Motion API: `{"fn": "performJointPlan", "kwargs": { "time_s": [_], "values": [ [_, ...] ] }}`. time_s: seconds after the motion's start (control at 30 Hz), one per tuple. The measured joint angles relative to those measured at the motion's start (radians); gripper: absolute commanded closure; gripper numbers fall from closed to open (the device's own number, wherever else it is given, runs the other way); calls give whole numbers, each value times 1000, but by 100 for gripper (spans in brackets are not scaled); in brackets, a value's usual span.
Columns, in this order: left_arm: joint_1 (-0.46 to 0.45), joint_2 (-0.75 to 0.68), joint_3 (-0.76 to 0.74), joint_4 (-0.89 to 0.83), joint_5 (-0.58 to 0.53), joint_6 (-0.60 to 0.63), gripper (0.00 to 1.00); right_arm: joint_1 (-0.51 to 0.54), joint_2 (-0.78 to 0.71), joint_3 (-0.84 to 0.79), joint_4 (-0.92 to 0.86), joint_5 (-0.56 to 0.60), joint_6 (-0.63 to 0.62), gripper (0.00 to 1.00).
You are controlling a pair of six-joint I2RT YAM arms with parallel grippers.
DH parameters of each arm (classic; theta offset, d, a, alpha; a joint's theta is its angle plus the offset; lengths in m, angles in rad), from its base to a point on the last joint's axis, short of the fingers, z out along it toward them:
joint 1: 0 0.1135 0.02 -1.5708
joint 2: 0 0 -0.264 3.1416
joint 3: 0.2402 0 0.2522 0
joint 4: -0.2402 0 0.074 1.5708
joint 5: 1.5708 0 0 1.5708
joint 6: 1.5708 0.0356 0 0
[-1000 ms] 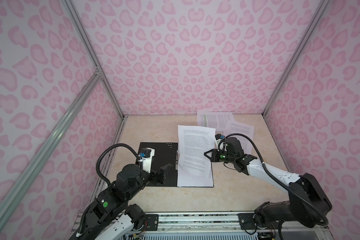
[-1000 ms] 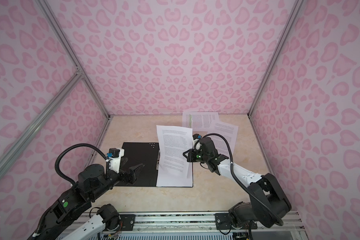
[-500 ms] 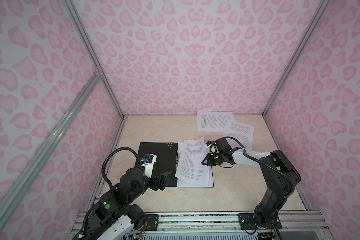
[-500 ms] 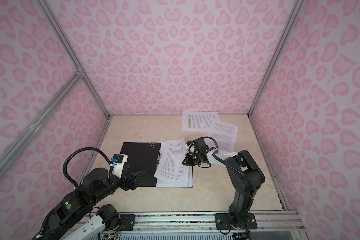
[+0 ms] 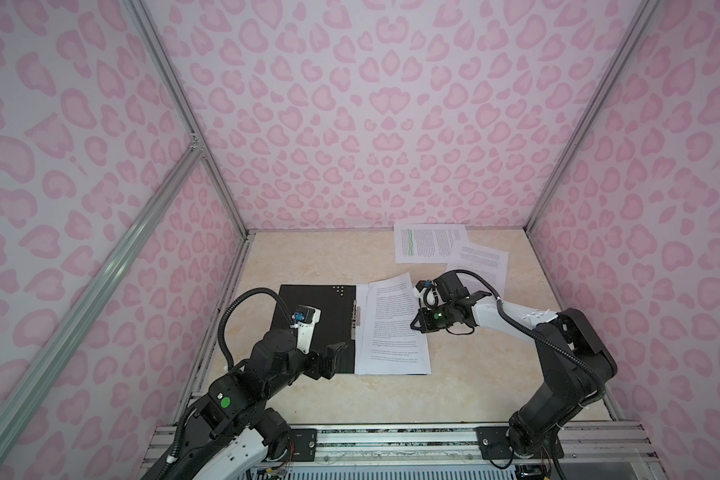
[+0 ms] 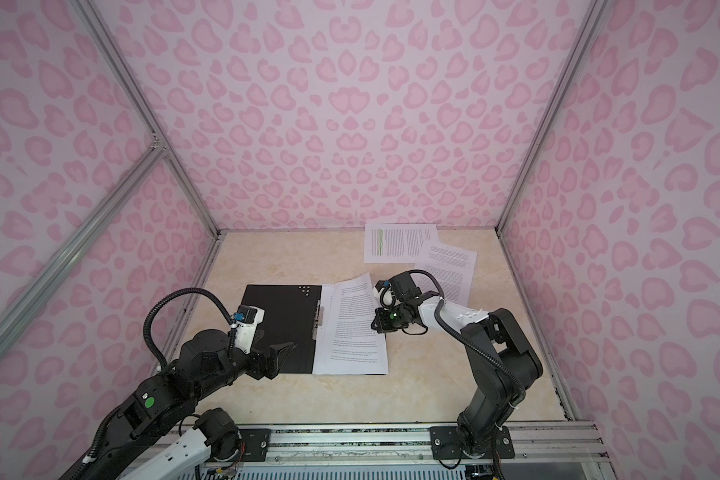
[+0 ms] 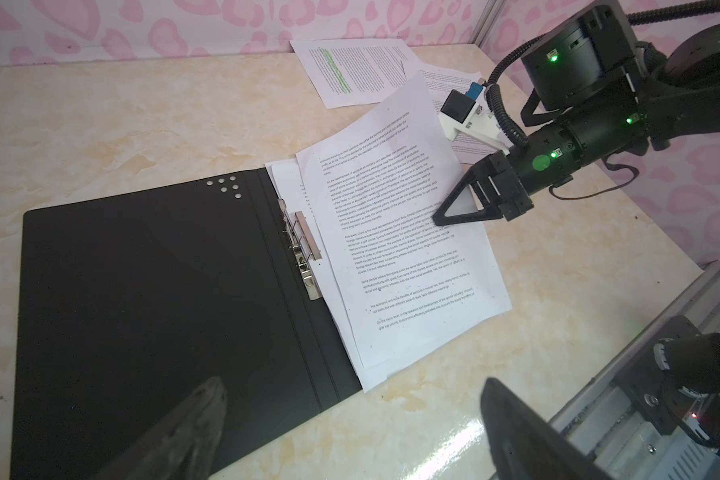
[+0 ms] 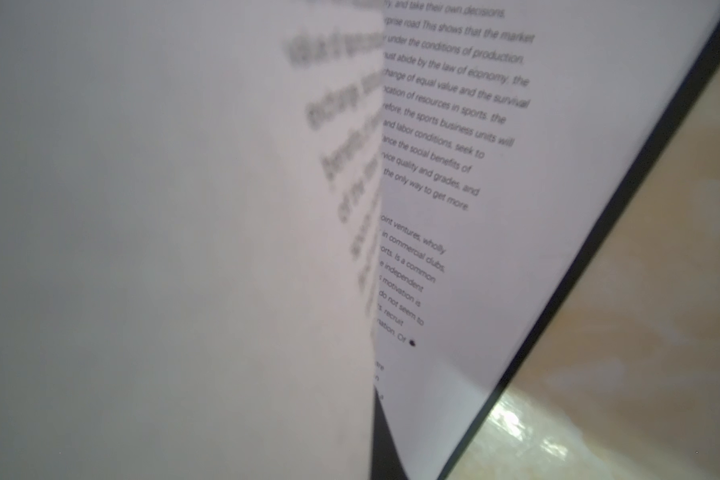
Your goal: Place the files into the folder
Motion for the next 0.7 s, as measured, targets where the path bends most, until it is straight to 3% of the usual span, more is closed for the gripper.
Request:
{"fn": "performJointPlan", "kwargs": {
  "time_s": [0.7],
  "values": [
    [0,-5,0,0,15,0,3,50,72,69,-20,-40,-26,100]
  ]
}}
